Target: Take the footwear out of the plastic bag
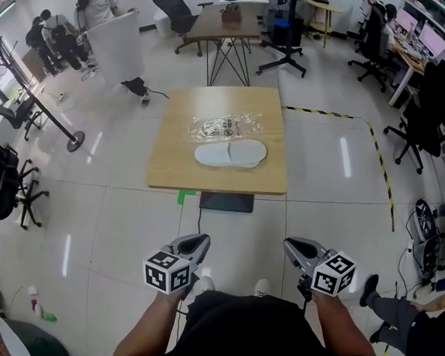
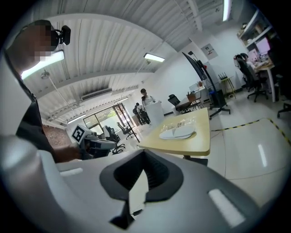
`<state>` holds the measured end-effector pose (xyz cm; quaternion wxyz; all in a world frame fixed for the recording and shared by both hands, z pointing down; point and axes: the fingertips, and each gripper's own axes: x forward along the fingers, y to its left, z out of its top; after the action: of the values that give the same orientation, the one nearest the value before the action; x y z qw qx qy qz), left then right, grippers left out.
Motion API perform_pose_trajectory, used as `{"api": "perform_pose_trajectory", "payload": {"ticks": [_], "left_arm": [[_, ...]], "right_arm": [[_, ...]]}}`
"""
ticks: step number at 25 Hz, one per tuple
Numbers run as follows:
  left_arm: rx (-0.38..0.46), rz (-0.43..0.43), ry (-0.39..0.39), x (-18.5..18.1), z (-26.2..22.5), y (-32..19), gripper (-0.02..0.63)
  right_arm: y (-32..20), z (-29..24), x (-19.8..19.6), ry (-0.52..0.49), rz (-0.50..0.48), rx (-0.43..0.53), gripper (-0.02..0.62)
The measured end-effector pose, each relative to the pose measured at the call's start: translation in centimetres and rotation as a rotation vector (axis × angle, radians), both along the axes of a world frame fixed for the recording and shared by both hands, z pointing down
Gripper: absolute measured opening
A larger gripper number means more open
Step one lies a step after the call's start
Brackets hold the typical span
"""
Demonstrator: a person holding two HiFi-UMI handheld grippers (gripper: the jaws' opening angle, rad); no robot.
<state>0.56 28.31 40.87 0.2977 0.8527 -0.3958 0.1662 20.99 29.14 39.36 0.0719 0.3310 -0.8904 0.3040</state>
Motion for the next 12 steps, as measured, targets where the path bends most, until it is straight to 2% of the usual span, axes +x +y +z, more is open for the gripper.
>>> {"api": "perform_pose_trajectory", "payload": {"ticks": [7,12], "left_arm": [[-0.024,0.069,0.020,-3.5,0.3,0.3,0.006],[-0.006,0.111,0.033,-4.9,0.9,0.2,0.006]], "right_arm": [[-0.9,0.2,-3.5,0.178,0.026,0.065,0.000],[-0.2,0.7,-6.4,0.172,0.046,0.055,0.000]]}}
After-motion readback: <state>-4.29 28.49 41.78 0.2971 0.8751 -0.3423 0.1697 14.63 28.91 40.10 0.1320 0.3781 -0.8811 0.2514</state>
